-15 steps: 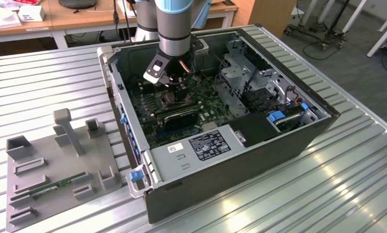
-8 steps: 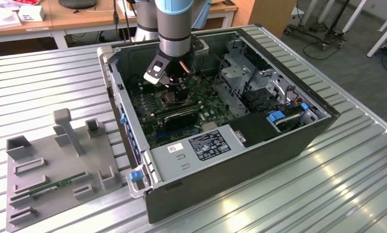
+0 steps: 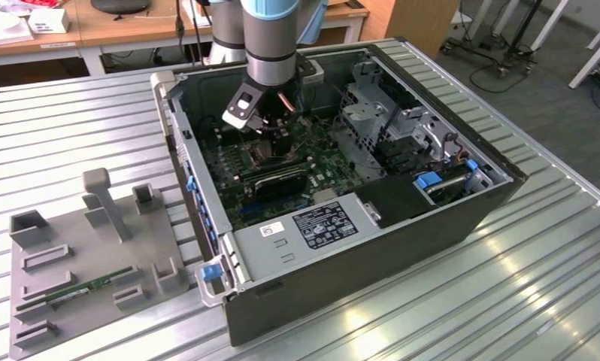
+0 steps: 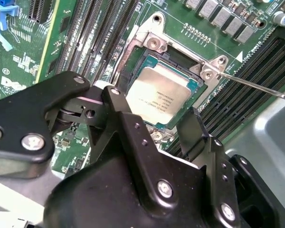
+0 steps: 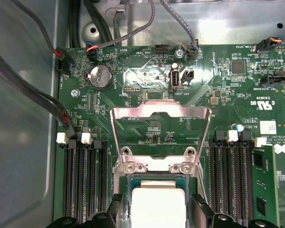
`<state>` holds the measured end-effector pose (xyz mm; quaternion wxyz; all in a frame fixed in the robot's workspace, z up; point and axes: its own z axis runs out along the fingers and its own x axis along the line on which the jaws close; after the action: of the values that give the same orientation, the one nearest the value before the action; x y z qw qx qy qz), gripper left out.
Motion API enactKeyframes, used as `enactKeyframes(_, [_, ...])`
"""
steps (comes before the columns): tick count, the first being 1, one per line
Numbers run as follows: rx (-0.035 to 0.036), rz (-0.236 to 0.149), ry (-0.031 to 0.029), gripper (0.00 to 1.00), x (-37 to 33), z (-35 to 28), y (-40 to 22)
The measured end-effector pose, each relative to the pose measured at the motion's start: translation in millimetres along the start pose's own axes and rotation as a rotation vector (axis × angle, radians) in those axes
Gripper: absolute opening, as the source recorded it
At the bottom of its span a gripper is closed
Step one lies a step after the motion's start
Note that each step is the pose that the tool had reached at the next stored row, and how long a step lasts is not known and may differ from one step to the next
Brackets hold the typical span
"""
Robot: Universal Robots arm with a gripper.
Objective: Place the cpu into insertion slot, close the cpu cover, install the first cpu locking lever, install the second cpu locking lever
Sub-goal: 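Place the cpu into insertion slot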
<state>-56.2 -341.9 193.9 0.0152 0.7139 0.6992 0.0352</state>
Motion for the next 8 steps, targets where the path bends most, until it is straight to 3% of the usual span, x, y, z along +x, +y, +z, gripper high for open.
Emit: enactKeyframes(8, [-0.0001, 0.000, 0.0002, 0.67, 0.3, -9.5, 0.7])
